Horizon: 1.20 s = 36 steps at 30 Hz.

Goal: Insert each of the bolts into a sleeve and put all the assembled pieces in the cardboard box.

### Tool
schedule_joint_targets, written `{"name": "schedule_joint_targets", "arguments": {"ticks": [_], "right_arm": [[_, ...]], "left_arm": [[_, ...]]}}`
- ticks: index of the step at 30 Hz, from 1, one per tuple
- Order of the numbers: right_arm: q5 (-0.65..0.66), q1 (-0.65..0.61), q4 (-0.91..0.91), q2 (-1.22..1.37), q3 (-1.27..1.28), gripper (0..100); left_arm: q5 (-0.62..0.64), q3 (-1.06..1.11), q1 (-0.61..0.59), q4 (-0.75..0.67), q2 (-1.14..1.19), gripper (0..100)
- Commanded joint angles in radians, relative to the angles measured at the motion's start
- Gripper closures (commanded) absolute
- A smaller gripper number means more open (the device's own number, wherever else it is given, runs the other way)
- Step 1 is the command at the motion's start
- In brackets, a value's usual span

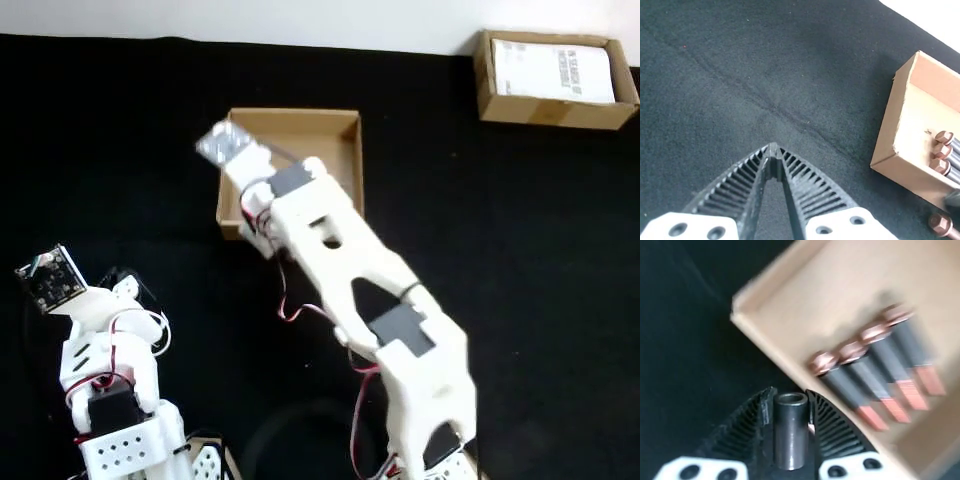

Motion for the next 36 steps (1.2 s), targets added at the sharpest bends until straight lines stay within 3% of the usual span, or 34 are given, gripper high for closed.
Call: {"name": "schedule_joint_targets", "arguments": {"ticks": [1, 6, 14, 20, 29, 36], "right_arm": [[-0.068, 0.027, 0.107, -0.223, -0.097, 99.2], [-0.117, 0.031, 0.302, -0.456, -0.104, 99.2], [-0.322, 0.182, 0.552, -0.759, -0.01, 99.2], [-0.417, 0.291, 0.544, -1.119, 0.392, 99.2], [-0.434, 0.602, 0.288, -1.69, 1.027, 99.2], [-0.215, 0.908, 0.114, -1.986, 1.308, 99.2]], "left_arm": [[-0.008, 0.016, -0.001, -0.008, -0.001, 99], [-0.003, 0.016, 0.041, 0.014, 0.001, 99], [-0.006, 0.012, 0.193, 0.107, -0.007, 99], [-0.08, -0.111, 0.243, 0.14, -0.001, 99], [-0.187, -0.395, 0.46, 0.41, 0.085, 99], [-0.187, -0.765, 0.559, 0.532, 0.564, 99]]}}
